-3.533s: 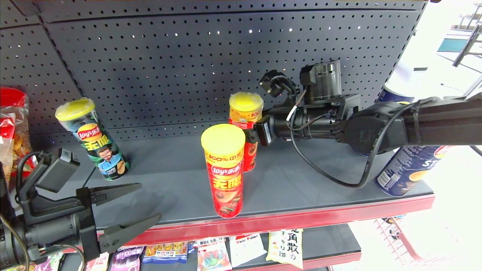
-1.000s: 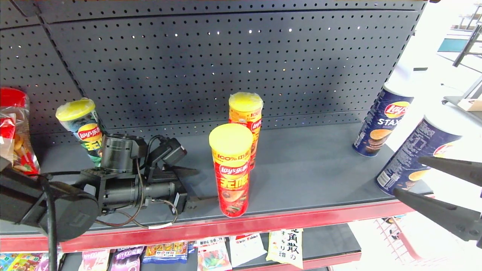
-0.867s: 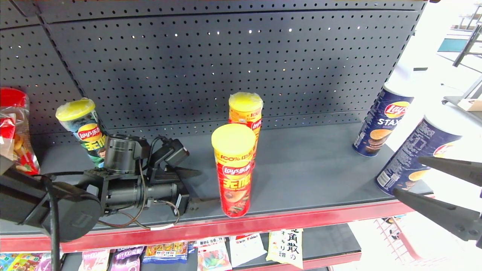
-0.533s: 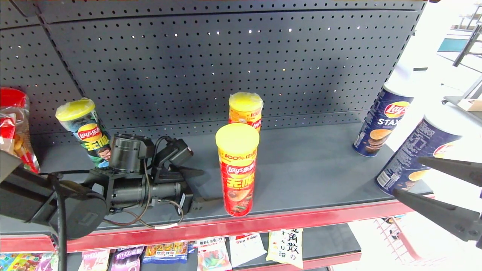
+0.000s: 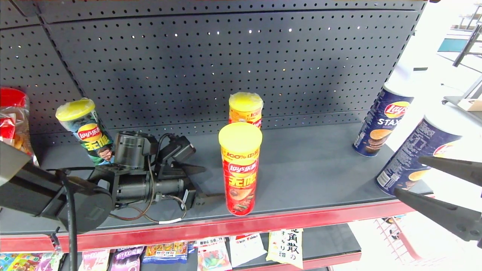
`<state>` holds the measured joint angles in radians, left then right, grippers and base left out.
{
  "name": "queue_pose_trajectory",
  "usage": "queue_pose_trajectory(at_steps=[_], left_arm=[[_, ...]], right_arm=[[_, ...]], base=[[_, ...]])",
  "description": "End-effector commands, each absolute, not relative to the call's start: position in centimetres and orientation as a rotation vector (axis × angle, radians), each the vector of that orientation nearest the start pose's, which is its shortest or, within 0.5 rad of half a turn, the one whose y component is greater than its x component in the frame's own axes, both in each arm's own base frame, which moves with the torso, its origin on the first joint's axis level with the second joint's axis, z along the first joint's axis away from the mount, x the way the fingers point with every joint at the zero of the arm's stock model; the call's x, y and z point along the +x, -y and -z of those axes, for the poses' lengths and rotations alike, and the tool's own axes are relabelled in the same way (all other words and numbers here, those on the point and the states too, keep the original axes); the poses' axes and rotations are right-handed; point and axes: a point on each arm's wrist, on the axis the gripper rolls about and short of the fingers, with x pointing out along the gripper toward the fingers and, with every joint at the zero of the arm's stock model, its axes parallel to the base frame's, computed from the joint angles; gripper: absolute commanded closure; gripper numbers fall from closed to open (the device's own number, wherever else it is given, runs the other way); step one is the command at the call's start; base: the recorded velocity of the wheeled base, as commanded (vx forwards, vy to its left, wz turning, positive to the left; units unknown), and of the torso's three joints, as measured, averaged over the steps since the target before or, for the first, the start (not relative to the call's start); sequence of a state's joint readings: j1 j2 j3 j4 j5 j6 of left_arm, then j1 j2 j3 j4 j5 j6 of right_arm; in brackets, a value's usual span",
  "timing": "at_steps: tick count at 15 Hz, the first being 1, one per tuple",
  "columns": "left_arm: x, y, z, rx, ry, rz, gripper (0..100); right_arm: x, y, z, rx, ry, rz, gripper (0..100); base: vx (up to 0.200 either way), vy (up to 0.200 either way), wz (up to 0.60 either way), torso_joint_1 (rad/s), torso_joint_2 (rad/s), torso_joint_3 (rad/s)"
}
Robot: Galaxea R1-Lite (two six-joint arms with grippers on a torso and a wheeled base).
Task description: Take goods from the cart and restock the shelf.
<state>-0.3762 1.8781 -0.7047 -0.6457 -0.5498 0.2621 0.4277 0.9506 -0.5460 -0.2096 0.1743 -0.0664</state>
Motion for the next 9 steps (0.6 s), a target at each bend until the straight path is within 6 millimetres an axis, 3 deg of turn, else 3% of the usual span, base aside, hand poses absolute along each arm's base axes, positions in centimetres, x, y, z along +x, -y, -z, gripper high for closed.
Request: queue_pose_trajectory(at_steps=[1, 9], left_arm=[[28.97, 12.75, -10.28, 0.190, -0.424, 0.969, 0], [29.03, 13.19, -10.03, 0.191, -0.430, 0.981, 0]], right_arm=[[10.45, -5.20, -22.48, -0.089, -0.178, -0.607, 0], [10.45, -5.20, -22.48, -0.089, -0.178, -0.607, 0]], base=[[0.000, 0.000, 0.00, 0.000, 0.00, 0.000], [0.000, 0.000, 0.00, 0.000, 0.00, 0.000]])
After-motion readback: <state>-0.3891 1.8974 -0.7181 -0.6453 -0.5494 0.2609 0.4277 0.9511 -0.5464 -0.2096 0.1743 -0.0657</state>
